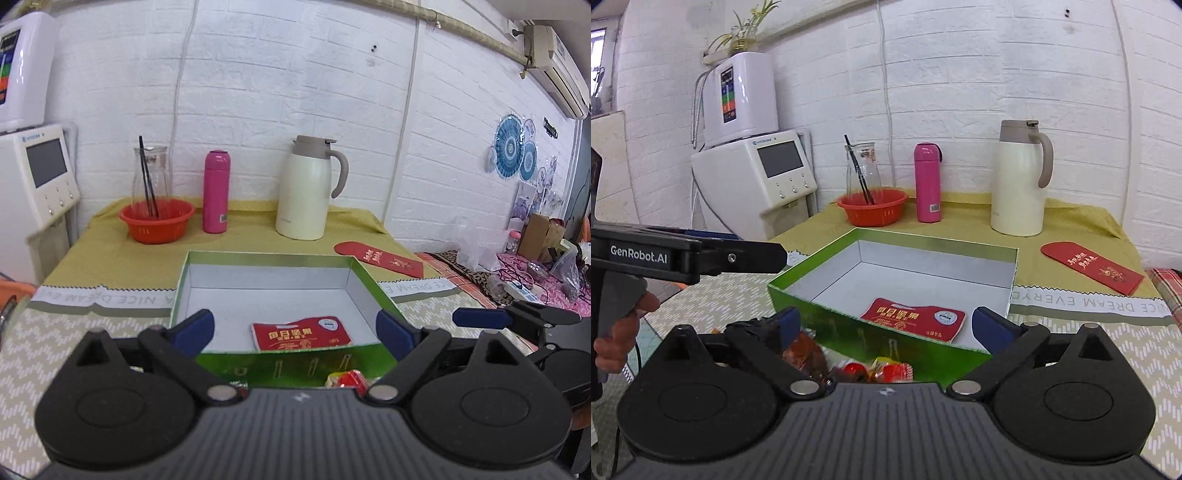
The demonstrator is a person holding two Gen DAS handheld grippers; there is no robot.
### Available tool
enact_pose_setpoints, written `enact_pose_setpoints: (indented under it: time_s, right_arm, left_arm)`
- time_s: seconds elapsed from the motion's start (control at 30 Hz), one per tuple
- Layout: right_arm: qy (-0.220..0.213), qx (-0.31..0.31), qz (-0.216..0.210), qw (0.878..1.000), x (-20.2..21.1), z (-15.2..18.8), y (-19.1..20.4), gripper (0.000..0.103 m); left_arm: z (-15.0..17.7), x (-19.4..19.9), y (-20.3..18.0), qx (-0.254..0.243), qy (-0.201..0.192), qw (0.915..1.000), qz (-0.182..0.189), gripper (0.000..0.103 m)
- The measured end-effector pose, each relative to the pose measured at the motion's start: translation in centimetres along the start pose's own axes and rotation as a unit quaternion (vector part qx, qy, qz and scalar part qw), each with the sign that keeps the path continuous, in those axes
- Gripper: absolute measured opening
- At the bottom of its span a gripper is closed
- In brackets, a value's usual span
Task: Organize snacks
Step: 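Grasp the clear cookie bag with the left gripper while the right grasps the orange-edged bag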
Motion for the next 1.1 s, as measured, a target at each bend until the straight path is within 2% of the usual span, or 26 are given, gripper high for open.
enact_pose_setpoints:
  time_s: [0.23, 0.4, 0.6, 0.77, 0.9, 1.0, 1.1]
  right_arm:
    - [-0.001, 0.043, 0.003, 0.999, 3.9, 3.1, 3.1, 0.103]
    - [0.017, 0.039, 0.015, 0.999, 4.7, 6.3, 4.6, 0.103]
    - [0.047, 0.034, -0.012, 0.998, 2.8, 9.5, 8.0, 0.103]
    - [0.060, 0.036, -0.038, 0.997, 0.1, 9.5, 11.0, 0.103]
    - [0.049, 0.084, -0.008, 0.995, -2.0, 8.4, 13.1, 0.103]
    - [0.058, 0.103, 0.021, 0.993, -4.3, 8.1, 13.5, 0.103]
    - [0.077, 0.115, 0.020, 0.990, -4.9, 8.5, 13.4, 0.103]
  left_arm:
    - [4.8, 5.1, 0.1, 0.001, -0.012, 0.9998, -0.016, 0.089]
    - [9.1, 6.8, 1.1, 0.000, 0.010, 0.9994, -0.034, 0.089]
    - [12.8, 8.0, 4.4, 0.034, 0.044, 0.9958, -0.072, 0.089]
    - [14.2, 8.9, 7.6, 0.072, 0.051, 0.9900, -0.110, 0.089]
    - [14.6, 9.6, 9.5, 0.114, 0.056, 0.9853, -0.114, 0.089]
    - [14.6, 9.9, 10.2, 0.130, 0.059, 0.9830, -0.115, 0.089]
    - [14.4, 10.1, 10.3, 0.134, 0.055, 0.9829, -0.113, 0.089]
Point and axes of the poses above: each gripper's, at about its wrist camera, not at the fingertips, and x roughly against the way its jaws point, y to its left, z to its underside, the point moved 6 cm from there along -x, roughly the way its jaws point, and after that the axes turned 5 degrees about -z, right-handed, at the moved point
